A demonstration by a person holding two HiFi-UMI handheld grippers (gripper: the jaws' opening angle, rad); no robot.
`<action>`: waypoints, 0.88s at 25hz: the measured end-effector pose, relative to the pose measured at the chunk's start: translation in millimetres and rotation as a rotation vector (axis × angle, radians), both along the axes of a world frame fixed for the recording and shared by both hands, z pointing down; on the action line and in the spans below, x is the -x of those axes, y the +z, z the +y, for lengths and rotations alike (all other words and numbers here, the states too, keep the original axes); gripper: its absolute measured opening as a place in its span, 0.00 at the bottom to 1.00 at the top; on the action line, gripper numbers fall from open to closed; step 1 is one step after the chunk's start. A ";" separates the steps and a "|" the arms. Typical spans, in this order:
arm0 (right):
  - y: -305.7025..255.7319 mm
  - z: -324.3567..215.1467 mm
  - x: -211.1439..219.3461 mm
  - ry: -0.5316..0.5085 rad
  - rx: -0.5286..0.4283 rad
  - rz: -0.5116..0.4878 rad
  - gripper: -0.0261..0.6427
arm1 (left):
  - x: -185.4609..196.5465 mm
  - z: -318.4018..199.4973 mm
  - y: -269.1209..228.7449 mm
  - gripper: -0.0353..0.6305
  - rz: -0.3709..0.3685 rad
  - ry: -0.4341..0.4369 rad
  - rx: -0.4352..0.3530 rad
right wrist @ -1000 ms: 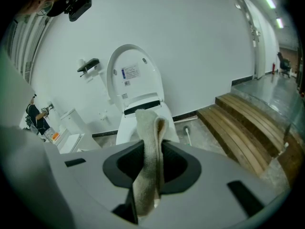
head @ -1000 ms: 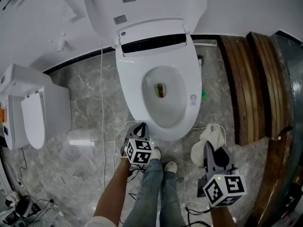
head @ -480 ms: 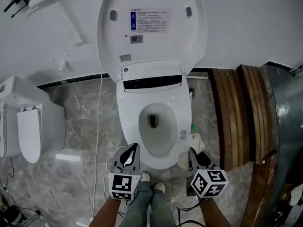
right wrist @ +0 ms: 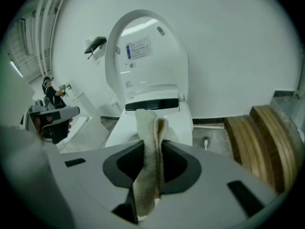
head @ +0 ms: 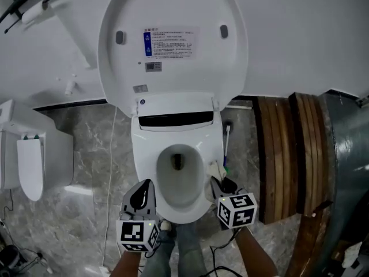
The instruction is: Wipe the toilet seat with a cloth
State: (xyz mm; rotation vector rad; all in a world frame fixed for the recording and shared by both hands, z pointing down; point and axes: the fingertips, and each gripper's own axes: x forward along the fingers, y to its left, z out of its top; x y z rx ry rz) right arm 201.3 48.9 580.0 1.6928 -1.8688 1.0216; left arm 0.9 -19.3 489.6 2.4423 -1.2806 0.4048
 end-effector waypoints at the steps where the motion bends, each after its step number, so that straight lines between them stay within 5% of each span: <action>1: 2.9 -8.7 -5.3 -0.048 0.011 0.016 0.17 | -4.0 -2.5 2.1 0.07 0.010 -0.015 0.018; 7: 8.9 -64.9 -32.0 -0.237 0.038 0.060 0.17 | -25.7 -22.9 0.2 0.07 0.049 -0.057 0.028; 17: 47.3 -127.2 -32.1 -0.690 0.097 0.349 0.17 | -37.1 -53.5 9.0 0.07 0.066 -0.068 0.027; 22: 72.1 -133.0 -24.4 -0.814 0.143 0.448 0.17 | -26.8 -51.4 21.9 0.07 0.067 -0.100 0.066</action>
